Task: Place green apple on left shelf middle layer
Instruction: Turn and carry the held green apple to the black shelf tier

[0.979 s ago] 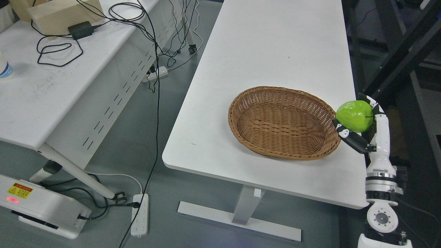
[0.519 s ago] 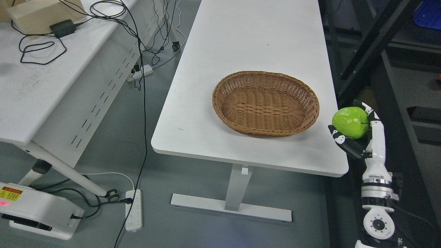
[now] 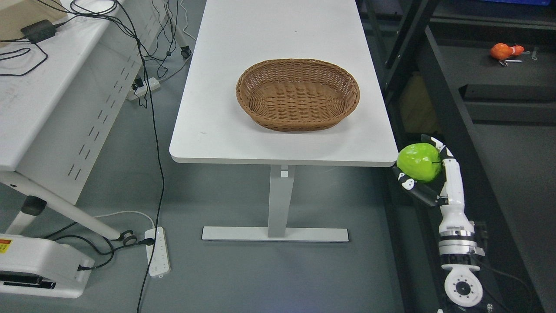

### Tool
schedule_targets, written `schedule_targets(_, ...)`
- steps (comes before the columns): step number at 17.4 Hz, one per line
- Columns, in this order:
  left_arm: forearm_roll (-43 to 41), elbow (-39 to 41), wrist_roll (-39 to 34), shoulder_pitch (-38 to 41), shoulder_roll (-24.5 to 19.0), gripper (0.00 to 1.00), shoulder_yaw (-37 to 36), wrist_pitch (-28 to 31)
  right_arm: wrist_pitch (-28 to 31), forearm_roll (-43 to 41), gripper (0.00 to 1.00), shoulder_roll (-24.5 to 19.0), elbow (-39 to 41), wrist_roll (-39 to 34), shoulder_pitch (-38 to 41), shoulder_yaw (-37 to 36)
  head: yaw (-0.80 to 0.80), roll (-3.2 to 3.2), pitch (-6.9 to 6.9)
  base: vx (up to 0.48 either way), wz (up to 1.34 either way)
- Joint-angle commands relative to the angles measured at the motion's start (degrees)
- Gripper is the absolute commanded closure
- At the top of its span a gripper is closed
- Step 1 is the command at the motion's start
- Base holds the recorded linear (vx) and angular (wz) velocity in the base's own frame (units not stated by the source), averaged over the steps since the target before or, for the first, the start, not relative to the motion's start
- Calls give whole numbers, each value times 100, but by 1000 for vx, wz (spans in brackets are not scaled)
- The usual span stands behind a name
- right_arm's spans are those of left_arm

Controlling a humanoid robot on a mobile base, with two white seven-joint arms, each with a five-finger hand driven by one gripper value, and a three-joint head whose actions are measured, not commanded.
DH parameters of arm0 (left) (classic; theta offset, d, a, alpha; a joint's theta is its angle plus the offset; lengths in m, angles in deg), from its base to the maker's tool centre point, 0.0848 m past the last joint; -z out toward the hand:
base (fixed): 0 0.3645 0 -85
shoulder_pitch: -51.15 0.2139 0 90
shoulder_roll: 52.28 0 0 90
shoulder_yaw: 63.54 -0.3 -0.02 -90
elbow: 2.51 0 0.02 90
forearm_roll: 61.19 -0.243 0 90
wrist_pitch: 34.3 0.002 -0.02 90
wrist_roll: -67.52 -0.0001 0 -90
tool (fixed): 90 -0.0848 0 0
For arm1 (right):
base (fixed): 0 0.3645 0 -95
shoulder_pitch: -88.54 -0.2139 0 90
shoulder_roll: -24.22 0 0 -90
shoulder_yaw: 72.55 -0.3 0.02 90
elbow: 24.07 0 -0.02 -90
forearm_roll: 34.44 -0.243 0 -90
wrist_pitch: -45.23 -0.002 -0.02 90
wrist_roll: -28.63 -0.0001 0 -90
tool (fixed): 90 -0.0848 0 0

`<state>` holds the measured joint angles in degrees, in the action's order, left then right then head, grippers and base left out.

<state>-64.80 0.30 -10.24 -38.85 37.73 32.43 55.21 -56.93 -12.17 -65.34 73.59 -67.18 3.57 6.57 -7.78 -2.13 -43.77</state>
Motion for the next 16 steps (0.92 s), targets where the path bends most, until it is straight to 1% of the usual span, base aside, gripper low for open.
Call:
schedule_targets(1,0,0,-2,53,-100,0,0,-4,4,6,100,55,25,-51,139,560,0,0,0,-240,-109)
schedule_targets(3,0,0,-2,53,-100,0,0,-4,4,14,100,55,25,-130,147,648,0,0,0,-283,-6)
schedule_targets(16,0,0,7,53,-100,0,0,-4,39,15,100,55,7,-95,139,578,0,0,0,-285,47)
